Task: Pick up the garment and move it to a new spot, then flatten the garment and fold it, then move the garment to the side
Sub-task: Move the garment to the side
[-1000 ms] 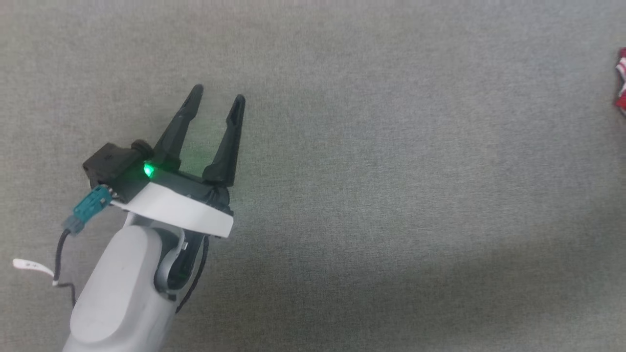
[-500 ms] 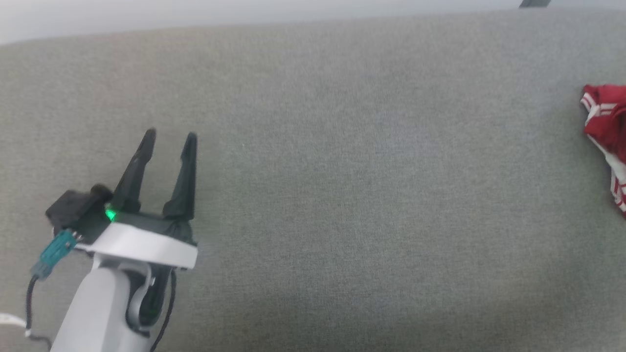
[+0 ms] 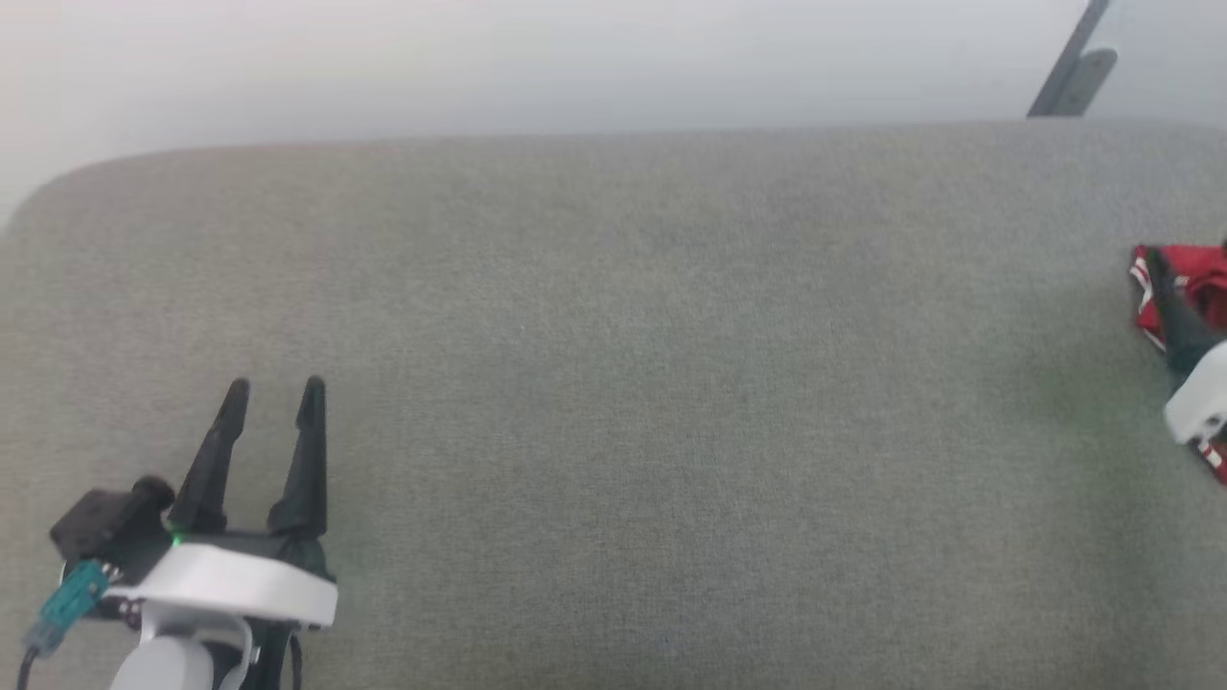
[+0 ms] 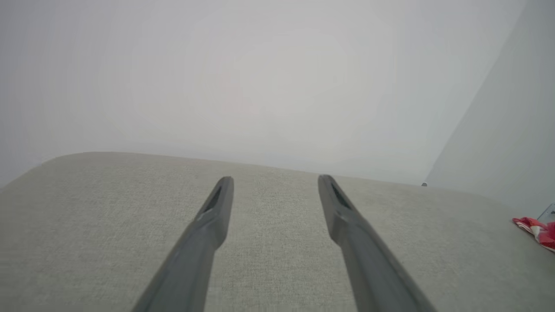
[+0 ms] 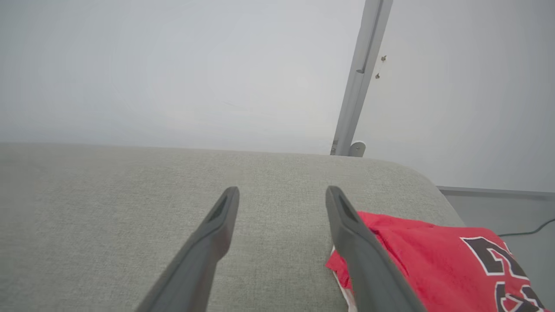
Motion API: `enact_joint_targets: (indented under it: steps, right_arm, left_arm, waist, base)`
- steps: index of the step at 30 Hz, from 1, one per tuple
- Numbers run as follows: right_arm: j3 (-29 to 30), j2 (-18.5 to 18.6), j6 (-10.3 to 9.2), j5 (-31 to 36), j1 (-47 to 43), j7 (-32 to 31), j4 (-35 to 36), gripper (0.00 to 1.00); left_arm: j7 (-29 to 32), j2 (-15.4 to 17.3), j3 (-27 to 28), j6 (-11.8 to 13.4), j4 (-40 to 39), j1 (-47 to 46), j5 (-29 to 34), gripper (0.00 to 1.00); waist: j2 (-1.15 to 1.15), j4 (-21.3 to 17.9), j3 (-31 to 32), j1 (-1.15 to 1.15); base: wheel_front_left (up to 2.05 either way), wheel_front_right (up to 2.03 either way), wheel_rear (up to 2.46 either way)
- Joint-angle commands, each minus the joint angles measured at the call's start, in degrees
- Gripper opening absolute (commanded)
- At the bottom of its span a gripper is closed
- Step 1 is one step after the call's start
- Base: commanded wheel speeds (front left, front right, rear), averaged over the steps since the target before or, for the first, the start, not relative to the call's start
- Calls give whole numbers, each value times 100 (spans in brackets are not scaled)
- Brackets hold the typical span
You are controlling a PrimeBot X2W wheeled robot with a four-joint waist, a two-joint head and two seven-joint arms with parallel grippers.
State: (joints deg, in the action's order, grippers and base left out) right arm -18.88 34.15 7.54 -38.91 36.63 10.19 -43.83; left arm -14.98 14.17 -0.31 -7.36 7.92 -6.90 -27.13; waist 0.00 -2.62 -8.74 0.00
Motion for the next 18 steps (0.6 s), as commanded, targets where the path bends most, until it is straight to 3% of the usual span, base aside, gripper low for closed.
enact_joint_targets:
  steps: [1, 11, 18]
  right_arm:
    - [-23, -74, -11, -4, -245, 176, 131, 100]
    - [131, -374, -11, 428, -1057, 467, 659, 100]
    - [672, -715, -11, 764, -1876, 499, 1189, 100]
  left_arm:
    - [-25, -15, 92, -13, -13, 162, 79, 100]
    - [-25, -55, 419, -13, -54, 686, 37, 100]
    - [-25, -6, 581, -13, -75, 1043, -11, 100]
  waist:
    - [0, 93, 168, 0]
    - [0, 189, 525, 0]
    - [0, 260, 727, 0]
  base:
    - [0, 0, 0]
    - [0, 0, 0]
    - [0, 0, 0]
